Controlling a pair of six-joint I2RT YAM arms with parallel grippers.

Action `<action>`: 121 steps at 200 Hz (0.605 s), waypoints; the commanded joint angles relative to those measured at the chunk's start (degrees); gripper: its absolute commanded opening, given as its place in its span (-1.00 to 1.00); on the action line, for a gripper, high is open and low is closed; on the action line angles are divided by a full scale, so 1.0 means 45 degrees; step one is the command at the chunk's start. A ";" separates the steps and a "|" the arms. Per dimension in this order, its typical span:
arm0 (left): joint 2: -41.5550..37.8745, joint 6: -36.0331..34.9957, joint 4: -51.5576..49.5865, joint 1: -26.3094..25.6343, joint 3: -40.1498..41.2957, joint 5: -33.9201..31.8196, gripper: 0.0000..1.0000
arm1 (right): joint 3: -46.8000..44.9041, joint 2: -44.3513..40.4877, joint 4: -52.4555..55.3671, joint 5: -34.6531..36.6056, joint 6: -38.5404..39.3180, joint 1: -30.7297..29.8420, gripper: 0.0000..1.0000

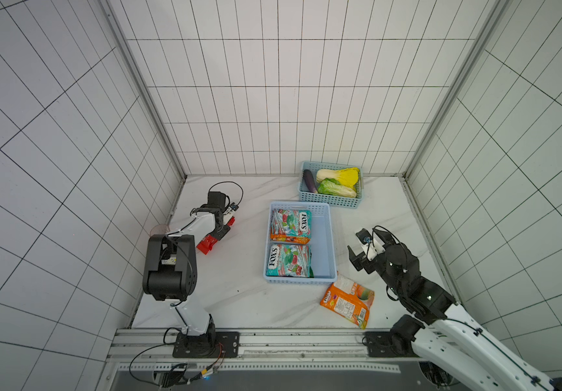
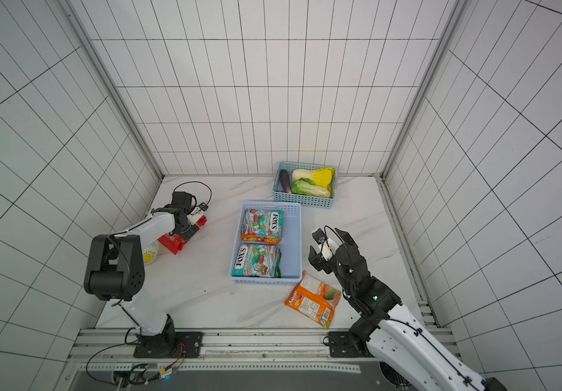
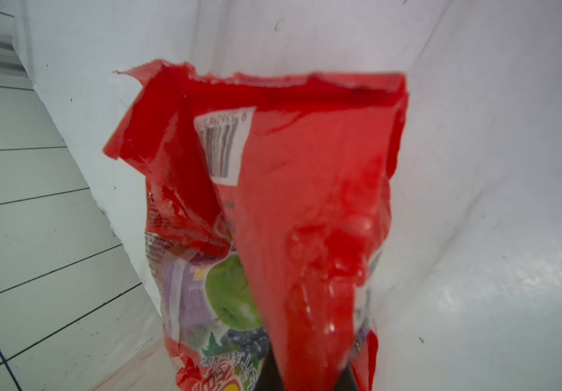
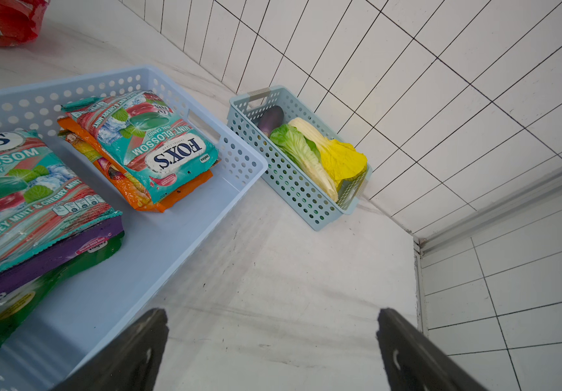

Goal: Put the candies in the basket
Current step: Pick up the candy at the center of the board.

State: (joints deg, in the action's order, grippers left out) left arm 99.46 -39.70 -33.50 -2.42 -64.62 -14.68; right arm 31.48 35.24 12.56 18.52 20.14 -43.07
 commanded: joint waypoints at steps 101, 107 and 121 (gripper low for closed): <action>-0.2861 -0.1267 0.0196 -0.2977 -0.3161 0.1231 -1.00 | -0.0374 -0.0385 -0.0462 0.0688 0.0251 0.0139 0.98; -0.2898 -0.1326 0.0225 -0.3213 -0.3295 0.1247 -1.00 | -0.0412 -0.0425 -0.0473 0.0716 0.0265 0.0146 0.98; -0.2940 -0.1353 0.0155 -0.3759 -0.3690 0.1230 -1.00 | -0.0459 -0.0373 -0.0556 0.0846 0.0346 0.0154 0.98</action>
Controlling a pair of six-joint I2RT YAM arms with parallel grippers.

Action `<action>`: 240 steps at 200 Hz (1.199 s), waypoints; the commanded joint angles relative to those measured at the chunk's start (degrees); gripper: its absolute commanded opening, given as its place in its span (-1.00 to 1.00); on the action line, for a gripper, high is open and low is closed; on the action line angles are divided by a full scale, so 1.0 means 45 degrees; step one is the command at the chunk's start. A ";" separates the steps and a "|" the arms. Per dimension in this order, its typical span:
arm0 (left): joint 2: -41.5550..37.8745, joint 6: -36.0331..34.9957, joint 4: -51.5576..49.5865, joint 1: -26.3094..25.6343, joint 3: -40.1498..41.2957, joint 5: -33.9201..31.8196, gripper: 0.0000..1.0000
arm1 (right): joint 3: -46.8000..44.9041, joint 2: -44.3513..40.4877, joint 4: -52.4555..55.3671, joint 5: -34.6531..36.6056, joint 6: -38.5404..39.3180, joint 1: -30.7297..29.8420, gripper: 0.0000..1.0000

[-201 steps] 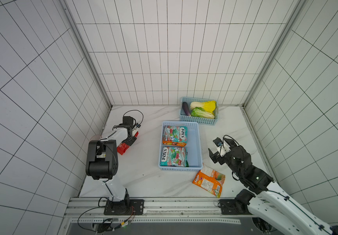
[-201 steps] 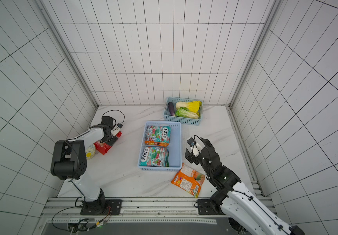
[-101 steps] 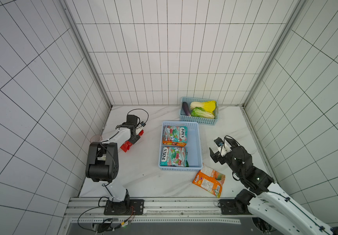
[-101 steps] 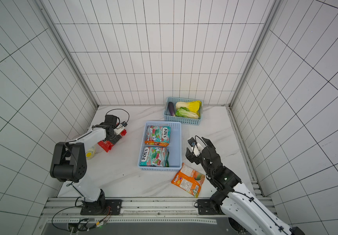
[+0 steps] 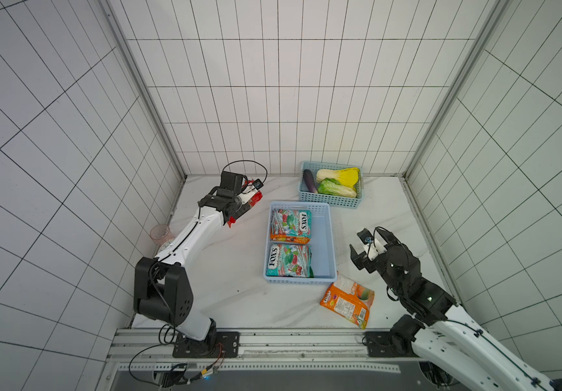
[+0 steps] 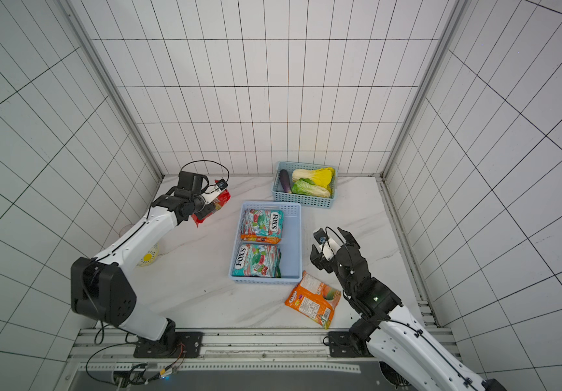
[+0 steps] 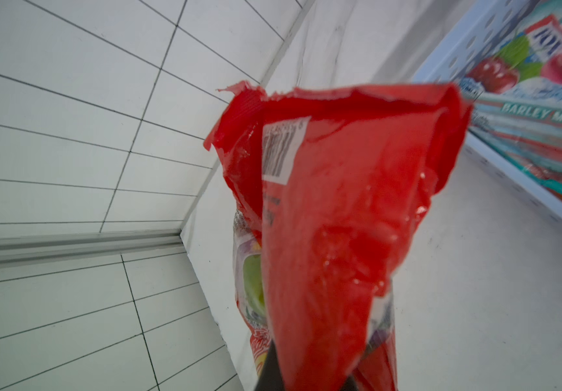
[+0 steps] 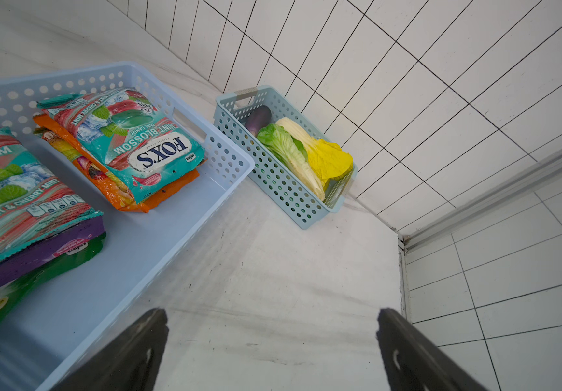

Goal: Put the candies in the basket
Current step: Pick up the candy at the center of the board, then place the candy in the basket.

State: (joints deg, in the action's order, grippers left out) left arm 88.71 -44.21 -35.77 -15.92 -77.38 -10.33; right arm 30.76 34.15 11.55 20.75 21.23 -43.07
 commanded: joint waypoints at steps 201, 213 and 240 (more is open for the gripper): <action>0.2164 -0.2171 0.1303 -0.4467 -0.1106 0.1060 -1.00 | -0.0416 -0.0499 -0.0370 0.0603 0.0184 0.0144 0.98; 0.2346 -0.2150 0.1646 -0.4493 -0.0824 0.1004 -1.00 | -0.0407 -0.0600 -0.0334 0.0569 0.0155 0.0147 0.98; 0.2993 -0.1950 0.2172 -0.4528 -0.0593 0.0314 -1.00 | -0.0508 -0.0659 -0.0428 0.0641 0.0164 0.0138 0.98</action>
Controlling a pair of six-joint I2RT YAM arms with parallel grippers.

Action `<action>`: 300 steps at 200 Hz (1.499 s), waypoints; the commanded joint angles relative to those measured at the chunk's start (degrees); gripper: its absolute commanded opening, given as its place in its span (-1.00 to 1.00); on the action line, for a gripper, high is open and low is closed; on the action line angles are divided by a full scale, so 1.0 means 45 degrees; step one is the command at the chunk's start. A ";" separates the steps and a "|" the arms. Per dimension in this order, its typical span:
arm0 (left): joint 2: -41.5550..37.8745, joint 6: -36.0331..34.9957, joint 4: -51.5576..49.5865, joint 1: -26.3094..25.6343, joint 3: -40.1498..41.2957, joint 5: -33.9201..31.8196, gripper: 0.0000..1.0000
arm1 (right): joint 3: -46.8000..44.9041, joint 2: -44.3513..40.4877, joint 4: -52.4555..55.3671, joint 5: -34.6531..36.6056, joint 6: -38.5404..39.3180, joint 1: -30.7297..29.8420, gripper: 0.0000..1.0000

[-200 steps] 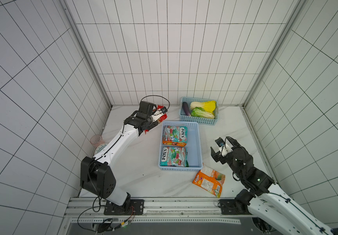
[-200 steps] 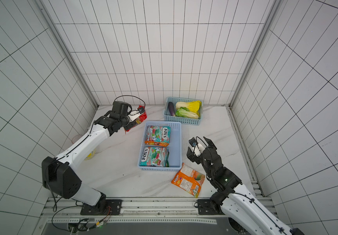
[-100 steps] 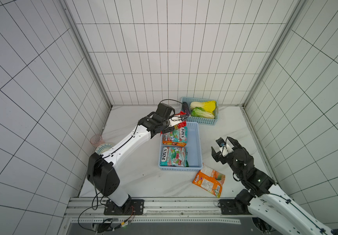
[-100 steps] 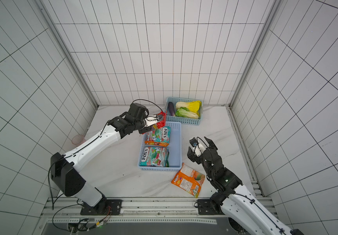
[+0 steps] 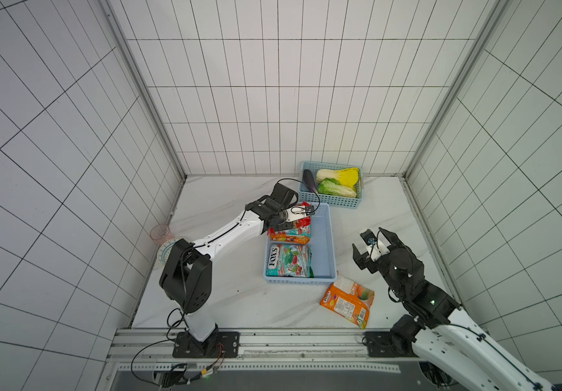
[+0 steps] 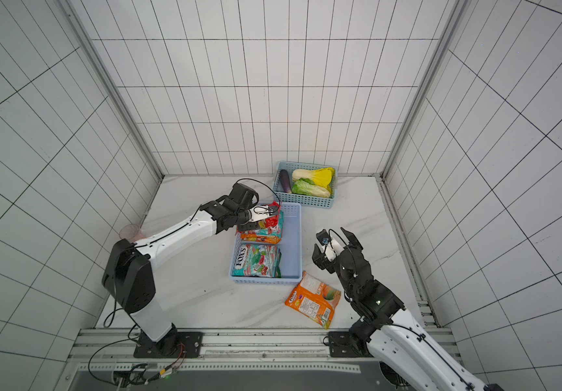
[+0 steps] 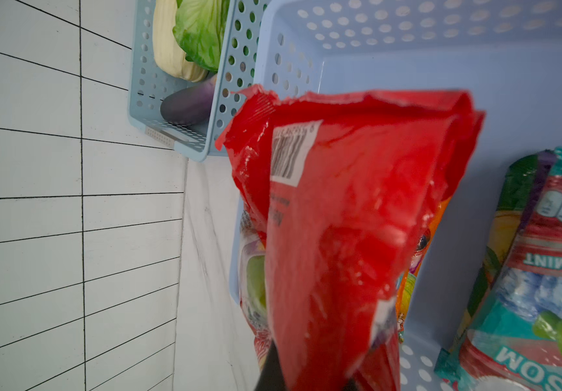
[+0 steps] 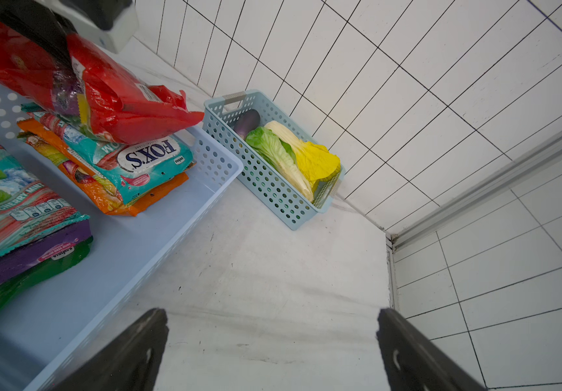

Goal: Put the candies in the basket
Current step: Place the candy in the basket.

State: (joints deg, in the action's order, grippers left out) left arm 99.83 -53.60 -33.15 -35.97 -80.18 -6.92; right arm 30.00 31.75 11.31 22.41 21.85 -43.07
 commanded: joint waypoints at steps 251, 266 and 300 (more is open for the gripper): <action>-0.4207 0.7218 -0.2200 0.1319 -0.0697 0.2466 0.54 | 0.0128 0.0335 0.0371 0.0325 0.0087 0.0158 0.98; -0.4708 0.7303 -0.1991 0.1563 -0.0092 0.2284 0.56 | 0.0511 0.0442 0.0817 0.0334 0.0067 0.0171 0.98; -0.5701 0.8121 -0.2030 0.2415 0.0823 0.2644 0.64 | 0.2447 0.1787 0.3461 0.0245 -0.0093 0.0164 0.98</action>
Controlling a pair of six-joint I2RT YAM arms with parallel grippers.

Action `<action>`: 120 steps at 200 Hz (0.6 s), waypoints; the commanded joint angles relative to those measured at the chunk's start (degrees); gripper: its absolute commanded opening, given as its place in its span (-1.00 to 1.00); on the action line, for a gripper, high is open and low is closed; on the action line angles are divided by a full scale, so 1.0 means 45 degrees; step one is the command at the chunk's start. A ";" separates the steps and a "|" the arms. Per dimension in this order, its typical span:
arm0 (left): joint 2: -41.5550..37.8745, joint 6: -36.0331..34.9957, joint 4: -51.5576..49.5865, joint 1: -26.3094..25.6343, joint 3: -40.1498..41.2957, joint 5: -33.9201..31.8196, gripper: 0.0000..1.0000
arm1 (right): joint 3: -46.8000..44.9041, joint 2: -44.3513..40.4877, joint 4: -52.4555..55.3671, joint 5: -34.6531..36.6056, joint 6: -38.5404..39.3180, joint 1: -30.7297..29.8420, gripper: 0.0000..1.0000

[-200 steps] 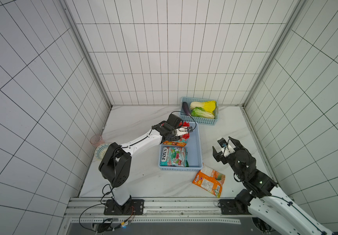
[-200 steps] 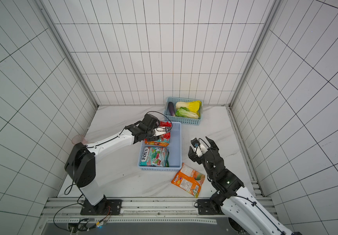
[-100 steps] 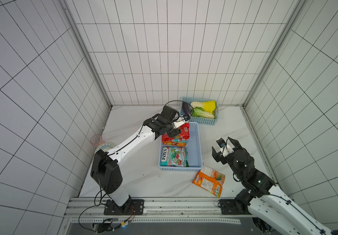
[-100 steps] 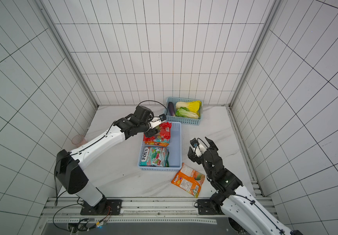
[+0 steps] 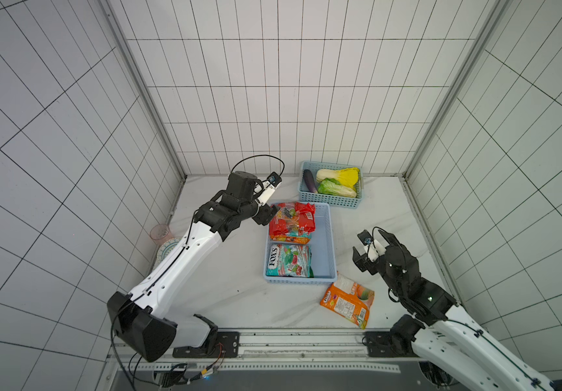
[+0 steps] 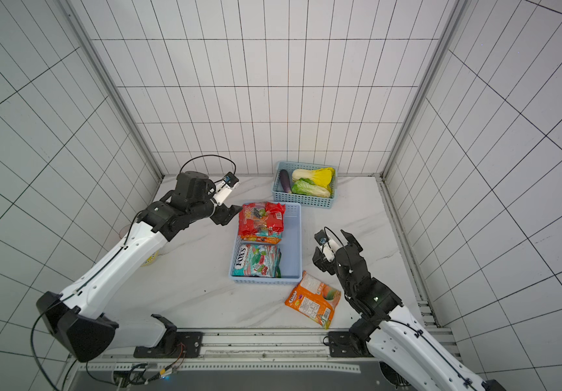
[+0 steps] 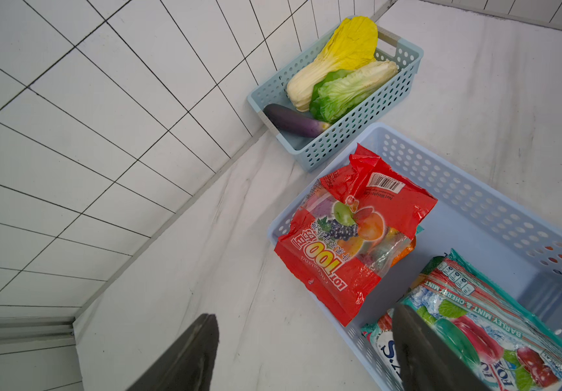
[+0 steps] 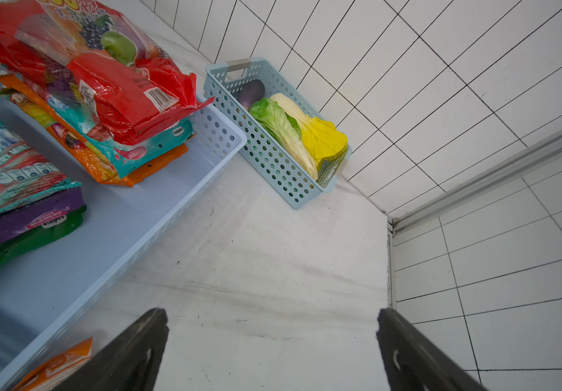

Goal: Put the candies in the basket
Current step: Place the candy in the basket, then pick up the candy at the center of the board.

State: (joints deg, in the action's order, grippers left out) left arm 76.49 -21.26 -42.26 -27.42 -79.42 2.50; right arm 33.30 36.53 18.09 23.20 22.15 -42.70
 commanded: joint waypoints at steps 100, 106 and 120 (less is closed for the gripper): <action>-0.1798 0.3430 0.1053 0.3609 0.2991 0.3218 0.96 | 0.7744 0.4267 0.9965 -0.3112 -0.4258 0.0399 0.98; -0.1850 0.3482 0.1197 0.3730 0.3156 0.3309 0.96 | 0.7864 0.4471 1.0300 -0.3388 -0.4601 0.0475 0.98; -0.1898 0.3539 0.1231 0.3986 0.3234 0.3599 0.97 | 0.8186 0.5121 1.0957 -0.3991 -0.5710 0.0799 0.98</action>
State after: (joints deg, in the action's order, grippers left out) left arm 69.10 -7.86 -39.44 -11.22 -66.15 13.58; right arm 66.76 55.99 56.34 12.51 7.05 -41.08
